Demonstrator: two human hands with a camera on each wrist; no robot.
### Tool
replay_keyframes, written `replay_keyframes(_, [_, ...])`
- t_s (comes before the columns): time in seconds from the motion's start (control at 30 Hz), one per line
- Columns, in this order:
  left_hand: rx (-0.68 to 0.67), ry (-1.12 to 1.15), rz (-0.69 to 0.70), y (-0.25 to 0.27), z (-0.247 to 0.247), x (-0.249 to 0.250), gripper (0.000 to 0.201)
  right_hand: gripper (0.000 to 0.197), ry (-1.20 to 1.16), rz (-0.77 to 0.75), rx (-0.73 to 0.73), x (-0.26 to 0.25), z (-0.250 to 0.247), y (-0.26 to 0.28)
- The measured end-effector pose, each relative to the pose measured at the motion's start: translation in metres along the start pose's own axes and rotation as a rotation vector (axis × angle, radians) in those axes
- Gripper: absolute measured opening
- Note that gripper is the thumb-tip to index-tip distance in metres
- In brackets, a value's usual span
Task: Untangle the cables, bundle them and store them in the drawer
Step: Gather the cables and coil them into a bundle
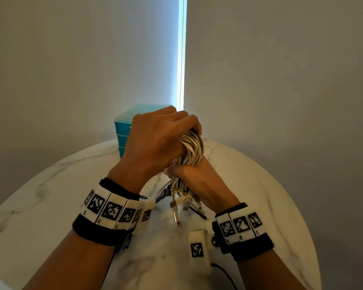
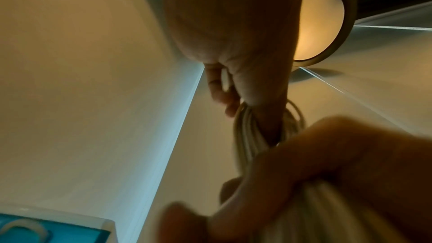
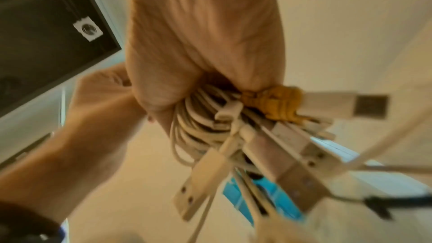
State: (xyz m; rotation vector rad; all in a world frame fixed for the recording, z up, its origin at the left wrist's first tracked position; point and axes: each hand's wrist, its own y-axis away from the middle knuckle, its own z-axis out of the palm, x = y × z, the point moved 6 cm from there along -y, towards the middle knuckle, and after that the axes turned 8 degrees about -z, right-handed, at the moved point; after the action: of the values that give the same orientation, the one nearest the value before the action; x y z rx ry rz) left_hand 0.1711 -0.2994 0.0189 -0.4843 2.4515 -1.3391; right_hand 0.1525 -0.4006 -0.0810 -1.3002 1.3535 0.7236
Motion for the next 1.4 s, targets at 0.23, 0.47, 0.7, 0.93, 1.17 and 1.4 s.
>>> replay_keyframes(0.23, [-0.46, 0.565, -0.578, 0.024, 0.058, -0.026, 0.076, 0.03, -0.746, -0.163, 0.086, 0.012, -0.026, -0.006])
replay_keyframes(0.47, [-0.833, 0.934, -0.845, 0.088, 0.095, -0.027, 0.068, 0.018, -1.013, -0.05, -0.142, 0.016, -0.021, -0.006])
replay_keyframes(0.7, [-0.975, 0.998, -1.061, 0.131, 0.084, -0.038, 0.068, 0.039, -0.898, 0.096, -0.15, 0.04, 0.003, -0.012])
replay_keyframes(0.93, [-0.89, 0.764, -0.958, 0.148, 0.093, -0.053, 0.044, 0.012, -0.941, 0.226, 0.059, 0.073, 0.013, -0.021])
replay_keyframes(1.17, [-0.801, 0.813, -0.96, 0.144, 0.091, -0.055, 0.053, 0.031, -0.935, 0.166, 0.182, 0.07, 0.016, -0.019])
replay_keyframes(1.4, [-0.8, 1.194, -1.15, 0.151, 0.096, -0.049, 0.059, 0.019, -0.986, 0.161, 0.083, 0.064, 0.016, -0.021])
